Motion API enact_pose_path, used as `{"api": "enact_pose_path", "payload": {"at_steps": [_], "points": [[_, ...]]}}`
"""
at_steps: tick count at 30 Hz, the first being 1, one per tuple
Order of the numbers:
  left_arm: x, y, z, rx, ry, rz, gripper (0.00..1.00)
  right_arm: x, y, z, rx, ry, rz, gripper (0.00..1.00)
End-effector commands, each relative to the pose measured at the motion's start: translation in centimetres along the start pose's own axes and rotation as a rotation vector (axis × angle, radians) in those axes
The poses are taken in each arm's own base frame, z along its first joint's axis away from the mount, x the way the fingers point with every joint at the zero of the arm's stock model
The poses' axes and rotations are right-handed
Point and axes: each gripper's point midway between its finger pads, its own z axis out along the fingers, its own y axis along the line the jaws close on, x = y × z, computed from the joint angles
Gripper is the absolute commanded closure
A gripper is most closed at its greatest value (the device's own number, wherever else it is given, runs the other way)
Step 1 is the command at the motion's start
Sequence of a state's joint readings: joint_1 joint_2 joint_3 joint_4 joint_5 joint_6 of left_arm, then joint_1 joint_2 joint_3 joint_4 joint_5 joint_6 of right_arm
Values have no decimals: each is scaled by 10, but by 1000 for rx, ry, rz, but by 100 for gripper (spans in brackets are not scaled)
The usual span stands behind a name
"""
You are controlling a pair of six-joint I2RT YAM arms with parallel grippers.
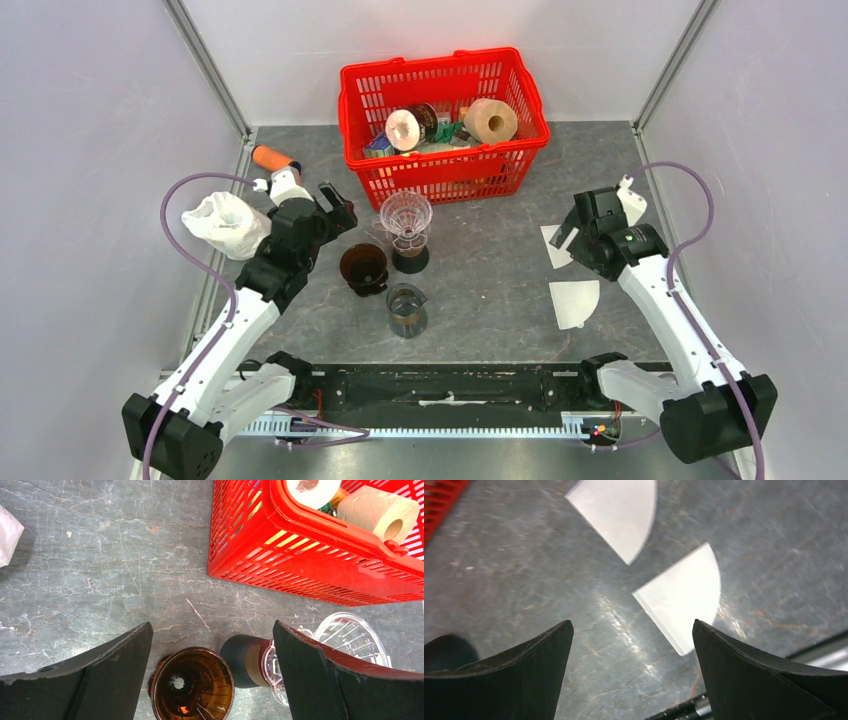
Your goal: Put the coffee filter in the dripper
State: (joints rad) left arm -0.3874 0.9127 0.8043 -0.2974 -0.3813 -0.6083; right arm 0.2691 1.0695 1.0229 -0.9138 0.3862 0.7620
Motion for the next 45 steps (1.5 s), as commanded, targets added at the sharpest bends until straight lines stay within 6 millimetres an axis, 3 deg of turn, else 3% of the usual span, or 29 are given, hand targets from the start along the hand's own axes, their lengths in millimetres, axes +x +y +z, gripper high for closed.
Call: {"api": "enact_pose_path", "payload": {"at_steps": [1, 6, 12, 24, 45], "points": [[-11, -5, -1, 17, -25, -11, 3, 37, -37, 9, 121, 161, 67, 3], [-11, -4, -2, 16, -38, -14, 3, 76, -72, 25, 204, 280, 173, 3], [-9, -4, 0, 13, -27, -14, 3, 102, -90, 49, 227, 342, 261, 4], [-12, -2, -3, 10, -45, -29, 3, 113, -99, 84, 254, 349, 276, 9], [-14, 2, -5, -10, -57, -37, 3, 132, -105, 99, 275, 381, 272, 32]]}}
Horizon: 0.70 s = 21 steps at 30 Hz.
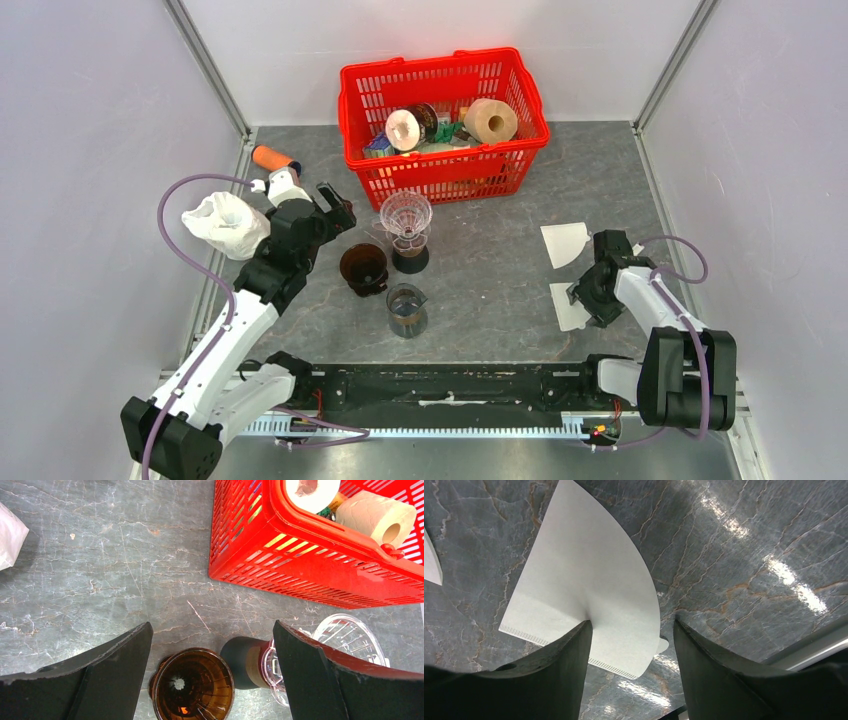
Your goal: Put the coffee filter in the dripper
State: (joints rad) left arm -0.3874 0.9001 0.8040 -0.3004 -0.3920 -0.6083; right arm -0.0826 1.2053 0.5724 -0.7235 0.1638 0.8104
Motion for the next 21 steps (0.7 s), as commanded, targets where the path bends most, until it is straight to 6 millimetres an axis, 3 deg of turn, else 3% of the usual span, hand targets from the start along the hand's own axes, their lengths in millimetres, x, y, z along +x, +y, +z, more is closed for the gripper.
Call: {"api": "enact_pose_path", "payload": {"at_steps": [1, 7, 13, 21], "points": [[-11, 1, -2, -5, -45, -35, 3, 2, 2, 14, -9, 1, 20, 34], [-10, 0, -2, -2, -42, -35, 3, 4, 6, 16, -26, 9, 21, 51], [-10, -1, -2, 5, -38, -34, 3, 2, 12, 15, -50, 11, 16, 62], [-8, -8, -3, 43, -28, -31, 3, -6, 32, -5, -187, -25, -20, 80]]}}
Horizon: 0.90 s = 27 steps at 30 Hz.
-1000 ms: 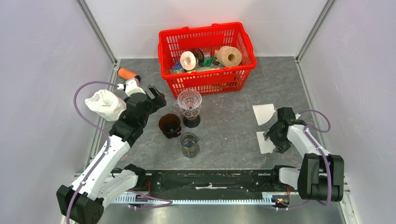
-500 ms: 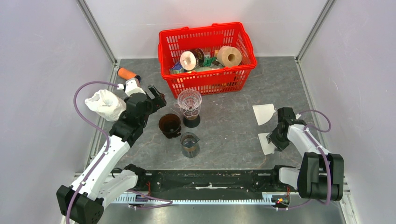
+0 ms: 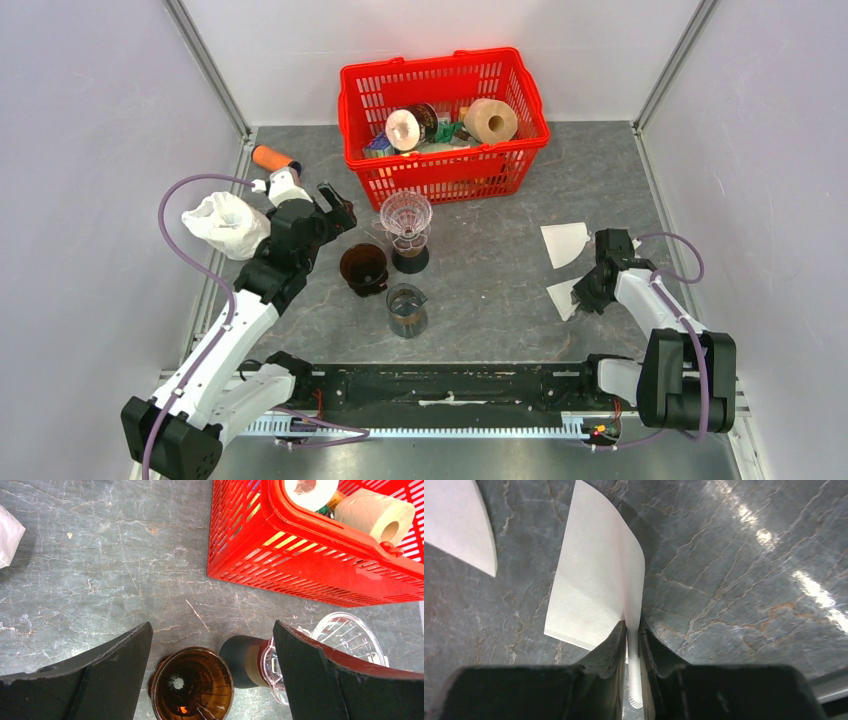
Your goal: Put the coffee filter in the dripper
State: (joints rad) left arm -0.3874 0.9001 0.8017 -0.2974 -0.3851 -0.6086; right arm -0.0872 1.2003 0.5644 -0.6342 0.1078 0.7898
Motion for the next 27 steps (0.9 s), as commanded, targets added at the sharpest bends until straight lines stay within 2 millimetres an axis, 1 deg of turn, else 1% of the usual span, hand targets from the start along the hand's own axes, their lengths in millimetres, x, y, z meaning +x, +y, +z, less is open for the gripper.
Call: {"api": "enact_pose_path", "payload": {"at_steps": [1, 3, 5, 11, 15, 16, 18, 21, 25, 26, 27], "points": [[-9, -8, -3, 42, -30, -30, 3, 0, 16, -9, -110, -12, -22, 81], [-8, -11, -4, 61, -25, -31, 3, -3, 21, -17, -154, -32, -39, 85], [-7, -15, -5, 85, -20, -31, 3, -5, 30, -26, -217, -49, -68, 85], [-5, -29, -8, 166, -4, -23, 3, 0, 74, -64, -506, -28, -200, 85], [-10, -38, -17, 220, -5, -21, 3, 10, 109, -104, -763, 17, -316, 84], [-12, -42, -21, 243, -7, -18, 3, 10, 116, -114, -813, 12, -332, 84], [-16, -54, -30, 316, -1, -19, 3, 10, 125, -133, -893, -1, -372, 84], [-20, -82, -46, 470, 18, -15, 3, 13, 137, -163, -996, -27, -440, 83], [-23, -130, -83, 777, 68, -2, 3, 24, 150, -203, -1150, -40, -520, 82], [-24, -137, -90, 825, 70, -13, 3, 25, 152, -212, -1181, -50, -533, 82], [-25, -145, -97, 876, 76, -13, 3, 33, 156, -223, -1227, -44, -566, 81]]}}
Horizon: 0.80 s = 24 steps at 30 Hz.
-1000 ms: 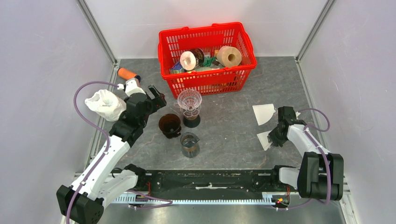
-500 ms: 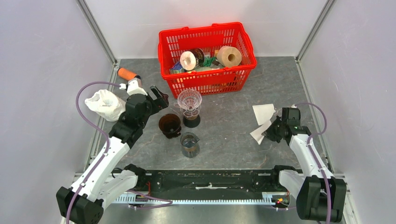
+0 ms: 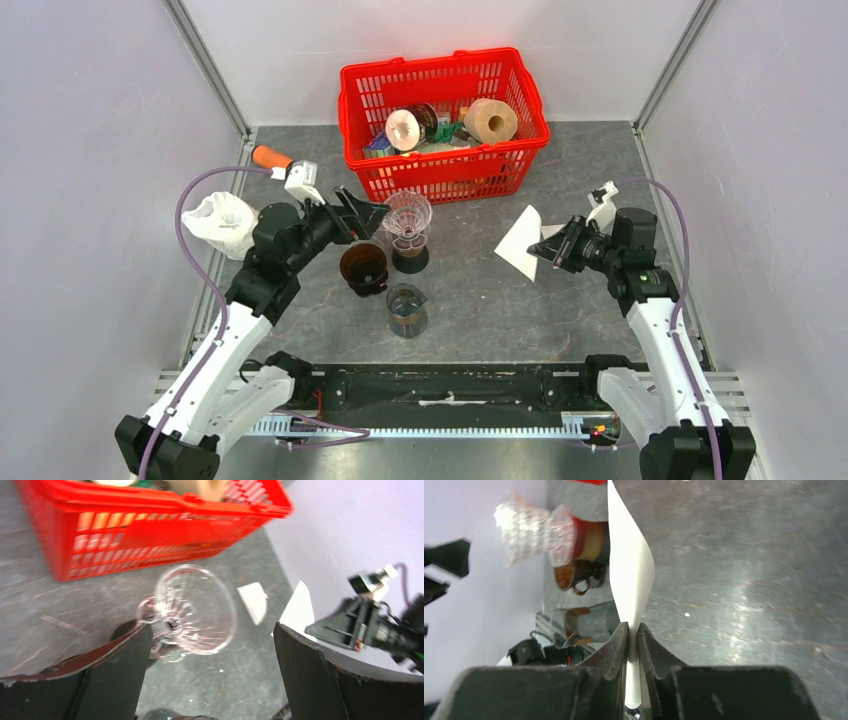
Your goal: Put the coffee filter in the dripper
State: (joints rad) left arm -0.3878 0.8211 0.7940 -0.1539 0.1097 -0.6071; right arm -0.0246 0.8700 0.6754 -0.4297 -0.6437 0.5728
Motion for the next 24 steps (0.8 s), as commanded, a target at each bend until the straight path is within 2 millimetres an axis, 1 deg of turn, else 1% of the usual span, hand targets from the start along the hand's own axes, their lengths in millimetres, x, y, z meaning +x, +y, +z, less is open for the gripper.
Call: {"api": "enact_pose_path", "payload": {"at_steps": [1, 3, 5, 8, 9, 11, 12, 15, 16, 20, 24], "points": [[-21, -82, -17, 381, -6, 42, 3, -8, 69, -16, -261, -15, -163, 81], [-15, -93, -15, 419, 23, 42, 3, -7, 84, -20, -315, -23, -191, 81], [-3, -108, -9, 461, 75, 51, 3, -9, 95, -21, -355, -33, -213, 81], [28, -137, -3, 534, 186, 101, 3, -11, 108, -22, -396, -39, -227, 80], [42, -144, 1, 551, 235, 119, 3, -13, 112, -23, -408, -44, -234, 80], [58, -158, 5, 591, 299, 144, 3, -15, 120, -24, -431, -48, -246, 80], [69, -160, 8, 596, 344, 150, 3, -15, 124, -26, -445, -48, -254, 80], [82, -164, 16, 599, 389, 161, 4, -14, 133, -29, -482, -39, -271, 80], [86, -164, 20, 593, 399, 161, 6, -13, 135, -29, -487, -37, -274, 80], [100, -175, 21, 631, 447, 174, 15, -15, 137, -27, -490, -35, -277, 80], [111, -179, 26, 636, 474, 180, 23, -15, 142, -25, -507, -24, -278, 80]]}}
